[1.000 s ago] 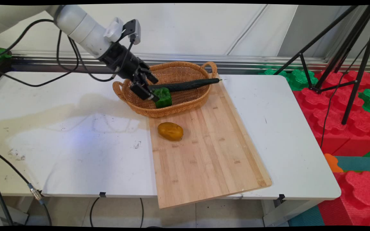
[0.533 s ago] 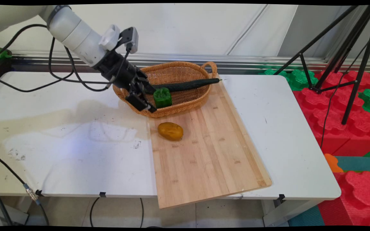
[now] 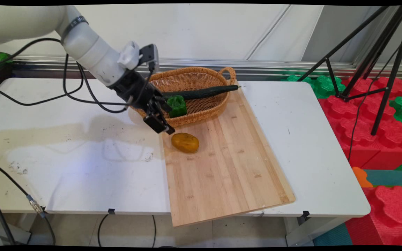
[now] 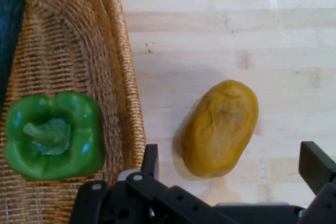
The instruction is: Pick up the potato from the cutting board
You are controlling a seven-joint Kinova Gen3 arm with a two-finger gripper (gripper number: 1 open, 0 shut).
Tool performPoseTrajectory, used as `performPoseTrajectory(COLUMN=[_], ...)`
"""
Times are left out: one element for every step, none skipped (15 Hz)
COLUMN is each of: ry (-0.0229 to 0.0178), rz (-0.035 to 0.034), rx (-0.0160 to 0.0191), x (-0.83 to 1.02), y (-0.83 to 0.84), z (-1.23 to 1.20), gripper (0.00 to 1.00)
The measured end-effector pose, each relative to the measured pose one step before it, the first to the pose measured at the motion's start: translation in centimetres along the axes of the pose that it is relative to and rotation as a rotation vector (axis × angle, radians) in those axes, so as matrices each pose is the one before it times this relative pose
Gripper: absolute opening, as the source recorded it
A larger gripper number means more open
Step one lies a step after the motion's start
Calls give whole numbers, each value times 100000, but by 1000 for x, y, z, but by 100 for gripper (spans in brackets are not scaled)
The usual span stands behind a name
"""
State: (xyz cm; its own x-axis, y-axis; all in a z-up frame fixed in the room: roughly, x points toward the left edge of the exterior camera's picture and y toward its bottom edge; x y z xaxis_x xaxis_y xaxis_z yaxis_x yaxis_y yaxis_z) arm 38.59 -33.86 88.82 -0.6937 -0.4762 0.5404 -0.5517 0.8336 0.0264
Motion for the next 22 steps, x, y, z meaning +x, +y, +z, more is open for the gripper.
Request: performPoseTrajectory(ry=[-1006,-1185,-1212,-1027,-1176,-1123,-770,-524,-494,-216,-348,-160,-74,-41,-61,-35,-54,-116,-200,-178,-125,-217], rz=[-594,-636,-628,-231,20,520,990,707,1408,718,1952,1186,1995,1251,2549,1807,3260,3772,3636,2891,1833,2445], rx=[194,126,-9,-69,-139,-249,-175,-144,50,77,271,162,259,194,296,172,405,462,449,345,198,169], x=[15,-7,-55,-78,-109,-98,-60,-62,3,5,73,74,123,59,137,104,151,155,146,133,84,125], y=[258,304,313,266,296,295,241,150,180,81,157,80,128,88,122,72,99,81,50,4,-1,-10], z=[448,517,491,386,430,408,341,226,335,151,358,190,278,163,265,181,248,293,295,278,188,309], gripper=[100,100,100,100,100,100,100,100,100,100,100,100,100,100,100,100,100,100,100,100,100,100])
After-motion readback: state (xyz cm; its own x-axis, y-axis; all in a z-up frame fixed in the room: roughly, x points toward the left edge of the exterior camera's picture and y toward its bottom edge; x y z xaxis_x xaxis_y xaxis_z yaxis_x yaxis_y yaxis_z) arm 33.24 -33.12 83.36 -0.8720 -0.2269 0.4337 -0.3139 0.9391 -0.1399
